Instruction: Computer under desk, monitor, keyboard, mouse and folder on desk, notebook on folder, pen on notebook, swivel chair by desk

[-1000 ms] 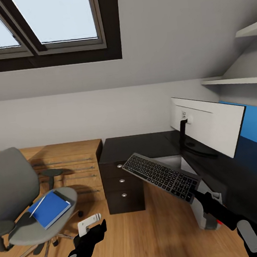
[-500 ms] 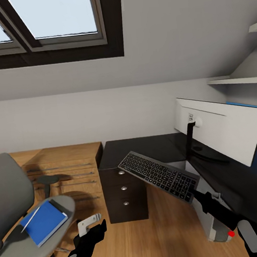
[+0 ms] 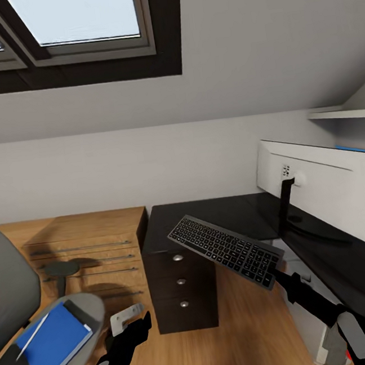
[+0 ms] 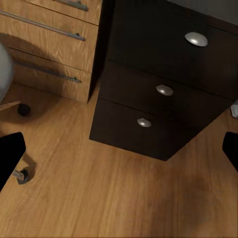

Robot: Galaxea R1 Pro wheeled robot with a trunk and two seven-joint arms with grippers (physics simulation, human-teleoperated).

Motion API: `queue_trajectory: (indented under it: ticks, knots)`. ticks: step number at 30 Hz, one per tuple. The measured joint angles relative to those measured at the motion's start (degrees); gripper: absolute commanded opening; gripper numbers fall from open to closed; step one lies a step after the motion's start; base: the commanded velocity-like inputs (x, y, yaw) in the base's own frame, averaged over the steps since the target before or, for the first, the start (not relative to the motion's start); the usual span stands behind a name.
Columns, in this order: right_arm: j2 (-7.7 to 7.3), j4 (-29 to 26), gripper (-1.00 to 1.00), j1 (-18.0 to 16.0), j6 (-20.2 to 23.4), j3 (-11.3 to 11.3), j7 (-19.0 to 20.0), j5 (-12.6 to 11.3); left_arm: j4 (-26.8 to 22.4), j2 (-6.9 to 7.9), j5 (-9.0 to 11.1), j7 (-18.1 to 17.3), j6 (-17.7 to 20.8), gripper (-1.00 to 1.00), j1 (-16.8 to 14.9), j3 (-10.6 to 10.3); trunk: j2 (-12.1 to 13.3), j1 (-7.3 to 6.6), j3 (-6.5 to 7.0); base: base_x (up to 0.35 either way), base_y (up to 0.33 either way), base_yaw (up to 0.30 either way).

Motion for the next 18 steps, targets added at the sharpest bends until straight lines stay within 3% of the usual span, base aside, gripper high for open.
queue_trajectory:
  ticks: [18]
  knots:
    - [-0.06, -0.1, -1.00, 0.0, 0.0, 0.0, 0.0, -0.2, 0.0, 0.00, 0.0, 0.0, 0.0, 1.00, 0.0, 0.0, 0.0, 0.01, 0.00, 0.282, -0.023, 0.000]
